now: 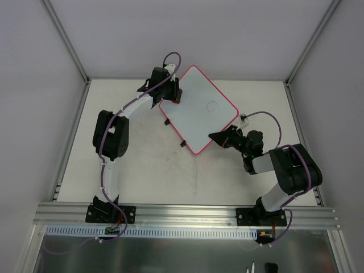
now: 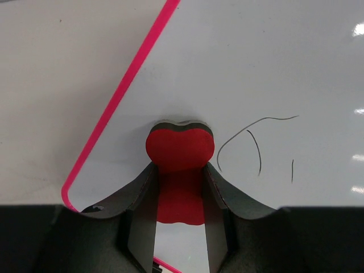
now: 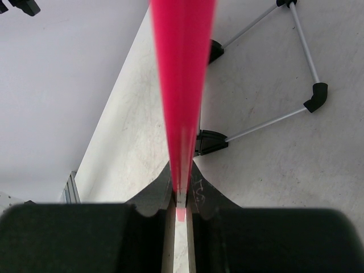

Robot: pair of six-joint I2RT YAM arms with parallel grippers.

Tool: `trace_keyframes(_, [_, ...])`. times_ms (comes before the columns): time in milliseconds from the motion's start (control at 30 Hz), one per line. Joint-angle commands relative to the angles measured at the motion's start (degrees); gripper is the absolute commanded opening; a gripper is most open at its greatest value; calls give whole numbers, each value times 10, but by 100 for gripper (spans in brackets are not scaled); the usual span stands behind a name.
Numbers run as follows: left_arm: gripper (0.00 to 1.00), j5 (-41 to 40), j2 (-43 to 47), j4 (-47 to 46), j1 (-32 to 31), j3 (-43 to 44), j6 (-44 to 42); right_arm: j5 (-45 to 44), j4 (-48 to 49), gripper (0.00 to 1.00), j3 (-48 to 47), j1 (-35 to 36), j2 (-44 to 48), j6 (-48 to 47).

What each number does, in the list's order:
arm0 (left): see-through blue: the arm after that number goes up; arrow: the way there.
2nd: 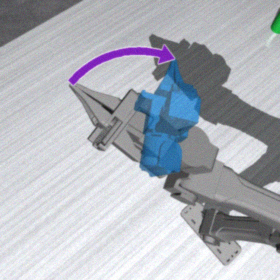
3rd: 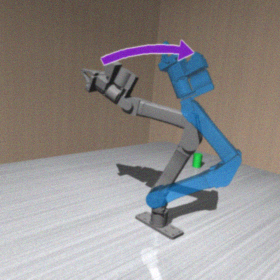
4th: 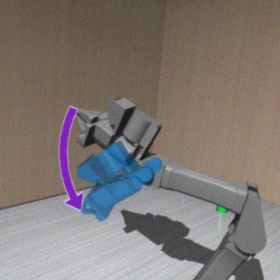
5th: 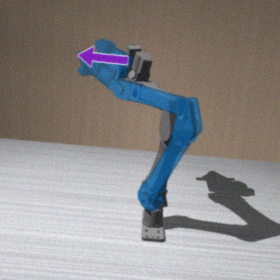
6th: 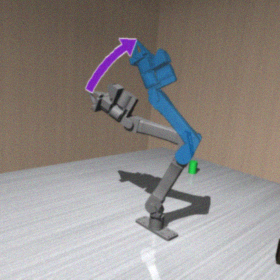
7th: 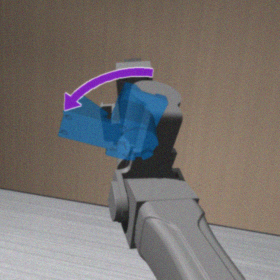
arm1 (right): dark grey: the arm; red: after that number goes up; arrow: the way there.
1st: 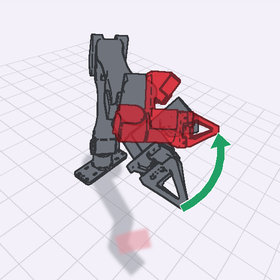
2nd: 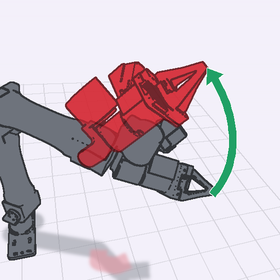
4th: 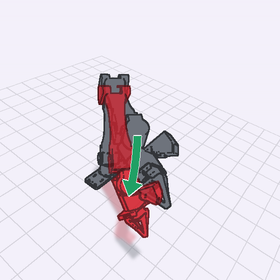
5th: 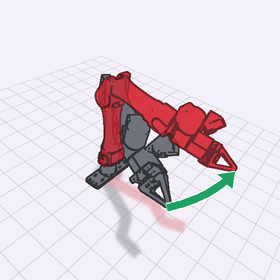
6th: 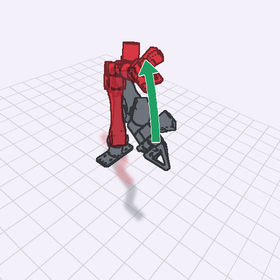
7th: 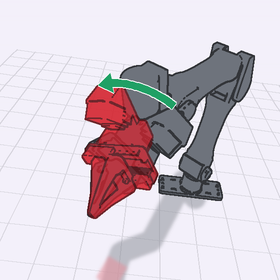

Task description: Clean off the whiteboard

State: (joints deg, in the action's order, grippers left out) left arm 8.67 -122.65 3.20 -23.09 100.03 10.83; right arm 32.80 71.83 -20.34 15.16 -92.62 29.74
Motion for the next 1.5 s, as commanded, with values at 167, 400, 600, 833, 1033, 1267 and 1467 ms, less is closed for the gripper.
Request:
trace_keyframes(167, [30,33,-1,8,10,36,-6,42,159,0,-15,14,21,-21])
trace_keyframes(400, [29,57,-1,9,-2,35,-2,43,159,0,-15,14,23,-21])
trace_keyframes(600, [29,58,-5,14,-12,39,0,43,159,0,-16,15,21,-21])
trace_keyframes(833, [28,63,-8,15,-40,35,0,44,159,0,-17,15,22,-21])
trace_keyframes(1033, [28,54,0,14,-85,29,-15,45,159,0,-17,16,24,-21])
trace_keyframes(1267, [28,51,18,14,-86,26,-21,45,159,0,-15,17,24,-21])
trace_keyframes(1467, [28,47,-3,15,-51,52,-18,46,159,0,-15,16,25,-23])
